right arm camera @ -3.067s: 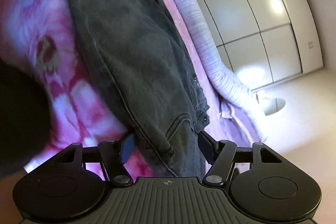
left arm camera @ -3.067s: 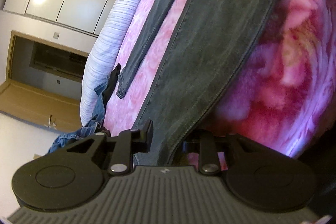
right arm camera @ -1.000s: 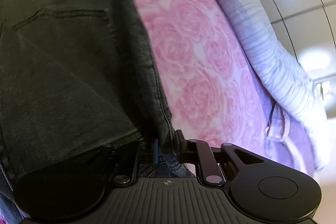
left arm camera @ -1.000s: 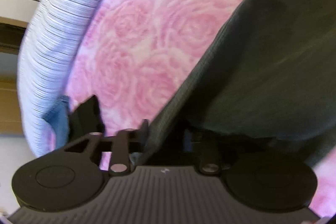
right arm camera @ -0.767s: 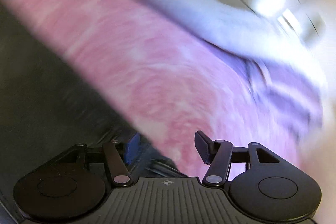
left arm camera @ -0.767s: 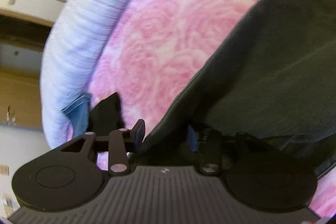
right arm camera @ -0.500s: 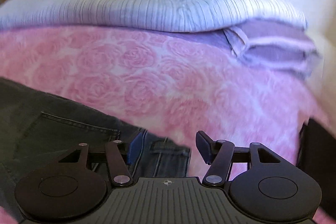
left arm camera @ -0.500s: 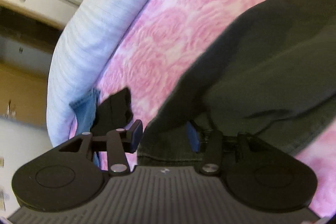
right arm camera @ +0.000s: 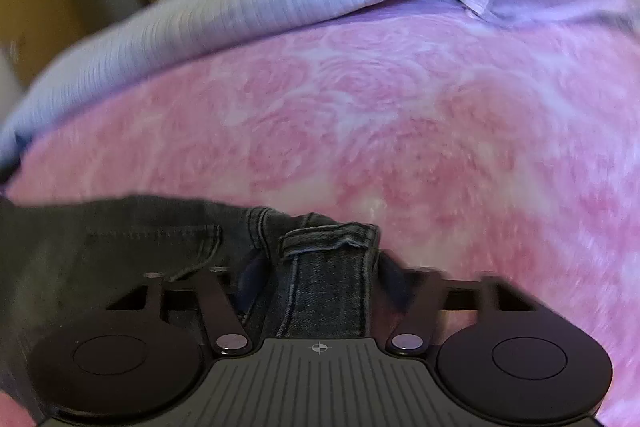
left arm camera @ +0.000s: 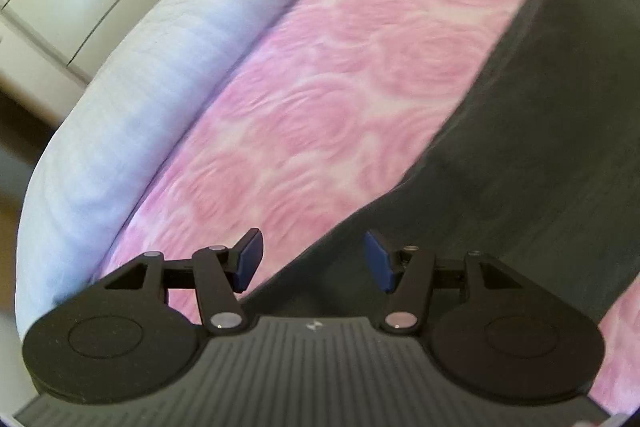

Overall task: Fold clothes
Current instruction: 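Open both grippers and release the folded dark grey jeans on the bed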

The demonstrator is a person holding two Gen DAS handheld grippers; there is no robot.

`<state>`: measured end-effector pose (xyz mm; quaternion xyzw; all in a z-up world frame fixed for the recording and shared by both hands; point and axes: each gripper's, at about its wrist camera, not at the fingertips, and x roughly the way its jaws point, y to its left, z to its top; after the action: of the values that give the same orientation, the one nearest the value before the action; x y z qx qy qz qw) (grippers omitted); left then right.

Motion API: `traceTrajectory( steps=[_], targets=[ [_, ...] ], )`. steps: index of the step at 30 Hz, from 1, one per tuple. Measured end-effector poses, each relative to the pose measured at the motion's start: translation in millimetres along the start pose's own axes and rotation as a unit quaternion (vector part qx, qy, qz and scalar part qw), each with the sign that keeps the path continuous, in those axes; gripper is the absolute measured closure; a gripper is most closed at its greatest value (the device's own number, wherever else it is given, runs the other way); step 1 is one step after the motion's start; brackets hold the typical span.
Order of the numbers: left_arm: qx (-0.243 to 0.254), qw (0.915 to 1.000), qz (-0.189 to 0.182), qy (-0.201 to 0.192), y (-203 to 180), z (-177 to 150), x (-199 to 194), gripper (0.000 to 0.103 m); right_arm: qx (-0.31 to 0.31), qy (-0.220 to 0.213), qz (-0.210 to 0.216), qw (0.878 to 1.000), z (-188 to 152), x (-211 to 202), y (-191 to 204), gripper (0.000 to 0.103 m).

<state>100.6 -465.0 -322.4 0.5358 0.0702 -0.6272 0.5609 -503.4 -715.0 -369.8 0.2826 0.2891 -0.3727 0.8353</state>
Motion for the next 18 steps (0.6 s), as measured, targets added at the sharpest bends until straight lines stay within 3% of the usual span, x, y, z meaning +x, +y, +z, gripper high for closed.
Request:
traceTrajectory(
  steps=[1, 3, 6, 8, 11, 13, 14, 18],
  targets=[
    [0.014, 0.9999, 0.001, 0.003, -6, 4, 5, 0.05, -0.004, -0.009, 0.002, 1.0, 1, -5, 2, 0.076],
    [0.036, 0.9993, 0.008, 0.009, -16, 9, 13, 0.05, -0.013, -0.031, 0.005, 0.999, 4, -16, 6, 0.083],
    [0.038, 0.9986, 0.025, 0.029, -16, 6, 22, 0.05, -0.016, -0.075, 0.0, 0.997, 18, -27, 12, 0.084],
    [0.024, 0.9983, 0.035, 0.041, -10, -4, 22, 0.05, -0.017, -0.043, -0.022, 0.999, 21, -9, 14, 0.083],
    [0.003, 0.9969, 0.054, 0.057, 5, -24, 13, 0.05, -0.035, -0.009, -0.062, 0.997, 20, 7, 21, 0.07],
    [-0.015, 0.9955, 0.071, 0.061, 20, -41, 1, 0.05, -0.036, -0.011, -0.096, 0.995, 20, 3, 27, 0.049],
    [-0.029, 0.9942, 0.082, 0.063, 29, -51, -8, 0.05, -0.039, -0.017, -0.114, 0.993, 20, -3, 31, 0.045],
    [-0.077, 0.9878, 0.118, 0.067, 59, -89, -40, 0.041, -0.111, -0.052, -0.201, 0.972, 13, -31, 70, 0.039]
  ],
)
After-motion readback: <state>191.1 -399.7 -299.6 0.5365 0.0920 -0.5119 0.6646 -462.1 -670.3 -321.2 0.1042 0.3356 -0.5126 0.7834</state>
